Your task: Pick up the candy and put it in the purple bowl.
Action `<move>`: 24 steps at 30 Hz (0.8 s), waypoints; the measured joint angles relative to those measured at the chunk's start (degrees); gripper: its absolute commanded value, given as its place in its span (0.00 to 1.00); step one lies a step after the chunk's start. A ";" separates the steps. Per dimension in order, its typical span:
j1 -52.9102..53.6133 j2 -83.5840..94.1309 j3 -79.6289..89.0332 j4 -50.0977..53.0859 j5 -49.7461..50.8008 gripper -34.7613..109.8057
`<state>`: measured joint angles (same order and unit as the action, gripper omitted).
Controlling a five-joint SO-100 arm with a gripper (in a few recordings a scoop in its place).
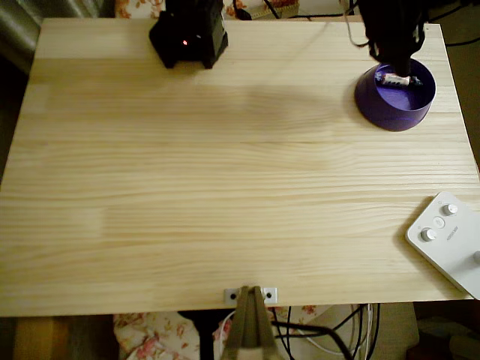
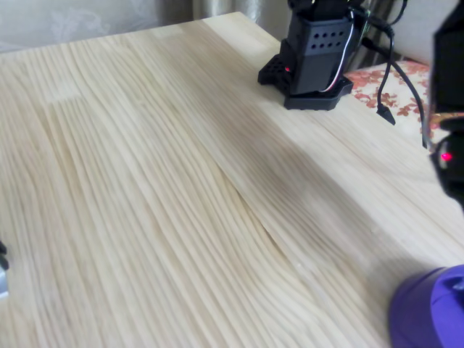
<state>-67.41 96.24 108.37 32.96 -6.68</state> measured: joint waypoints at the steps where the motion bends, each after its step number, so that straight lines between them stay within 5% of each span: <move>1: 1.58 1.32 0.97 0.53 -0.97 0.23; 24: 66.97 40.25 35.60 10.46 1.14 0.23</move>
<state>-0.44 136.49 143.96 43.42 -5.54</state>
